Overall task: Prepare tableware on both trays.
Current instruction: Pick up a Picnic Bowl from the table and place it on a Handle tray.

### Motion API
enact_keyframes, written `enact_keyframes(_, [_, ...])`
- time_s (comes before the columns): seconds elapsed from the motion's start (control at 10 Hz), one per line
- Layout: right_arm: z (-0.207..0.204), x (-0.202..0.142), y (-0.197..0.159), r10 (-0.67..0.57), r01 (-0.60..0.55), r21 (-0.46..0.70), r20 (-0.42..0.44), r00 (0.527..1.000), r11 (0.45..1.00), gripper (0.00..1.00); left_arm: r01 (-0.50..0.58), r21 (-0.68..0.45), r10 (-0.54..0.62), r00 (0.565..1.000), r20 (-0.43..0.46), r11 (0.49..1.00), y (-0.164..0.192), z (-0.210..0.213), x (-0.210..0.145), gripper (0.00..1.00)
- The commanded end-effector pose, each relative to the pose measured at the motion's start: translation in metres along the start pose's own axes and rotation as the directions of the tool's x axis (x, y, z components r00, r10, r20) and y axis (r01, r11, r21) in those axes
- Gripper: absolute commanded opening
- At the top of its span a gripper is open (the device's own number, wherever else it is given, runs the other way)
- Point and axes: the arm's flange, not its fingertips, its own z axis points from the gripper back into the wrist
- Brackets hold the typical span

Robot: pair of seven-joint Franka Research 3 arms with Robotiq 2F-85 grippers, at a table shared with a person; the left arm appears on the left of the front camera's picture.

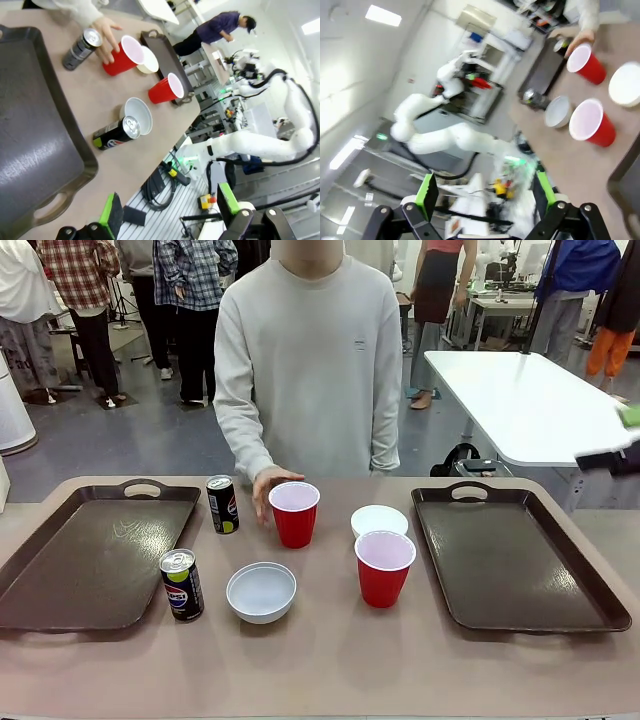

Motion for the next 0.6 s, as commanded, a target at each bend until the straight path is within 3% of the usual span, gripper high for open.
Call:
enact_keyframes(0.0, [-0.055,0.067,0.046,0.047,-0.050,-0.285,-0.017,0.999,0.957,1.00,0.025,-0.020,-0.025,1.000,0.016,0.999,0.002,-0.001,-0.001,1.00])
enact_keyframes(0.1, [-0.083,0.096,0.049,0.076,-0.078,-0.412,-0.022,0.997,0.908,1.00,0.025,-0.020,-0.025,1.000,0.016,0.999,0.002,-0.001,-0.001,1.00])
enact_keyframes(0.3, [-0.125,0.148,0.030,0.092,-0.086,-0.708,-0.030,0.995,0.701,1.00,0.025,-0.020,-0.025,1.000,0.016,0.999,0.002,-0.001,-0.001,1.00])
enact_keyframes(0.5, [-0.158,0.165,-0.001,-0.104,-0.019,-0.809,-0.098,0.990,0.587,1.00,0.025,-0.020,-0.025,1.000,0.016,0.999,0.002,-0.001,-0.001,1.00])
